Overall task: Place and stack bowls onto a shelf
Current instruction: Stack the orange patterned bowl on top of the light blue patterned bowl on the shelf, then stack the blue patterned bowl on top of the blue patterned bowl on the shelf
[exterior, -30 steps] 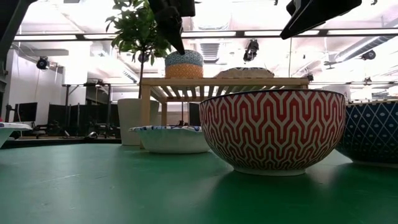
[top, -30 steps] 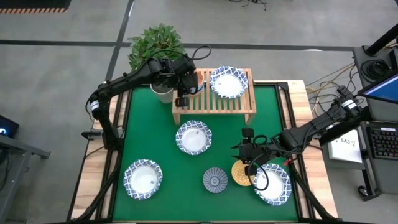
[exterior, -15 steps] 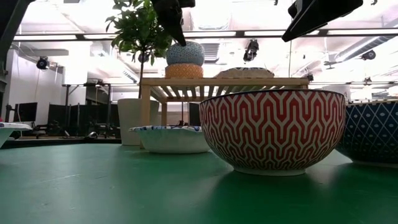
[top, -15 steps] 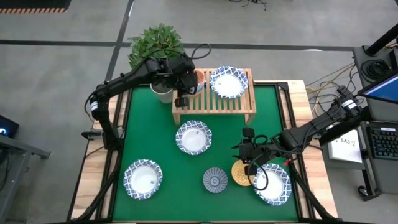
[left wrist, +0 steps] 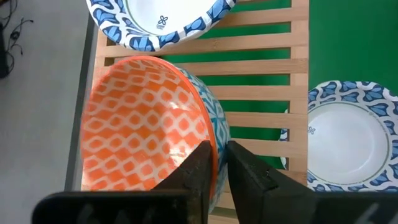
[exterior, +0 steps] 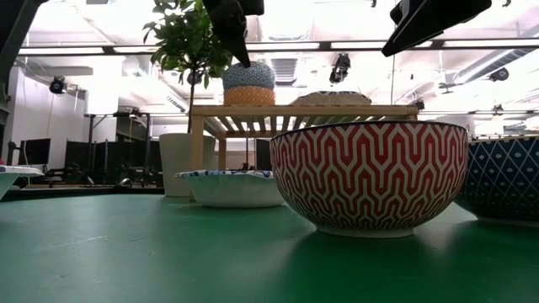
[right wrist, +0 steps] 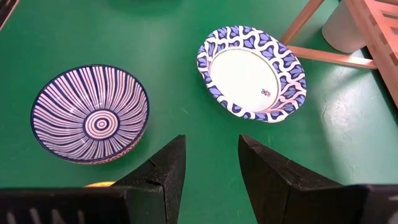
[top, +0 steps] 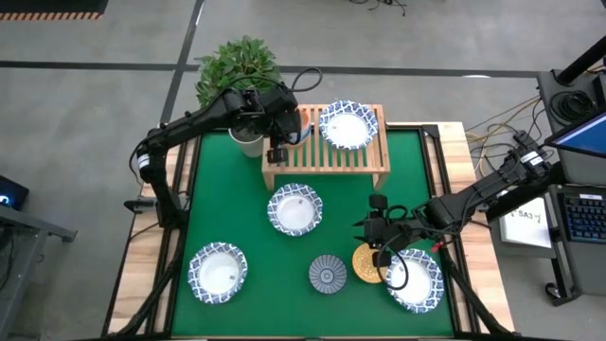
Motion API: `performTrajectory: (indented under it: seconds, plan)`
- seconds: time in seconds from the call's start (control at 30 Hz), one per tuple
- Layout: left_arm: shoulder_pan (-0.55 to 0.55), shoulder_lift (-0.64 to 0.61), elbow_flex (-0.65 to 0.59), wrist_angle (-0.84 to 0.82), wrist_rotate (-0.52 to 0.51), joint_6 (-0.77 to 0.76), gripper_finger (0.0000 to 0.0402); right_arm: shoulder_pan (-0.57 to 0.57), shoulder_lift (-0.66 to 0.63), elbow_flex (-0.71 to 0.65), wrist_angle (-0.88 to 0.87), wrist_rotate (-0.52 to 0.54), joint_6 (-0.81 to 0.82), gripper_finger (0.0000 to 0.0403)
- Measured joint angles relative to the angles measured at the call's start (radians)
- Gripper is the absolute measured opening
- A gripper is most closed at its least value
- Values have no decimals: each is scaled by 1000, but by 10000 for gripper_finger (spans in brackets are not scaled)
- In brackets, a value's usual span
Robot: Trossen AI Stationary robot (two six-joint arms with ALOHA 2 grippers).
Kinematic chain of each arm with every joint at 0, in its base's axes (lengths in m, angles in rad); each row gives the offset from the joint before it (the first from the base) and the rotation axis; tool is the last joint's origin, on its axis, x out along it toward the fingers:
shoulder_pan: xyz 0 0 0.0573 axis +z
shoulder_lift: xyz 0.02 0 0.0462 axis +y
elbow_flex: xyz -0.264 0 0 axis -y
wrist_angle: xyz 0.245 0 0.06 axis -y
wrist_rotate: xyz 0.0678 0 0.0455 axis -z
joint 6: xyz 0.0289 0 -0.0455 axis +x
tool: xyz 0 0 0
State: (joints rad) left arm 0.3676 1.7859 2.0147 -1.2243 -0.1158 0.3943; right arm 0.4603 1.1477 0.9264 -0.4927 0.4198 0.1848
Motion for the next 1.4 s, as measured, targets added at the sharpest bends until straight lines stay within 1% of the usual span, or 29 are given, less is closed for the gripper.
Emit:
performTrajectory:
  seconds: [0.1,0.33,0.4,0.47,0.6,0.77,0.87,1.0,1.17,1.3,1.4]
  plan:
    - [1,0,-4,5,-10,-4,59,0,0,0,0,0,4,137]
    - [-2,1,3,0,-19,-8,139,0,0,0,-6,0,18,137]
    - [-4,0,18,-17,-12,-11,153,0,0,0,-7,0,26,137]
    - [-5,-2,33,-27,19,-20,158,0,0,0,-8,0,29,137]
    - [-6,-4,49,-32,104,-44,146,0,0,0,-8,-1,42,137]
    - [-19,-4,33,-70,235,-94,112,26,0,0,0,0,53,137]
    - [-54,-4,16,-96,286,-131,89,38,0,0,3,0,74,137]
    - [-133,-5,-12,-120,291,-160,69,39,0,-1,3,0,115,137]
    - [-247,-10,-85,-122,292,-178,58,39,0,-2,3,0,143,137]
    - [-321,-38,-189,-115,293,-219,56,39,0,-2,3,-1,170,137]
    - [-365,-80,-301,-52,292,-263,56,39,0,-2,4,0,182,137]
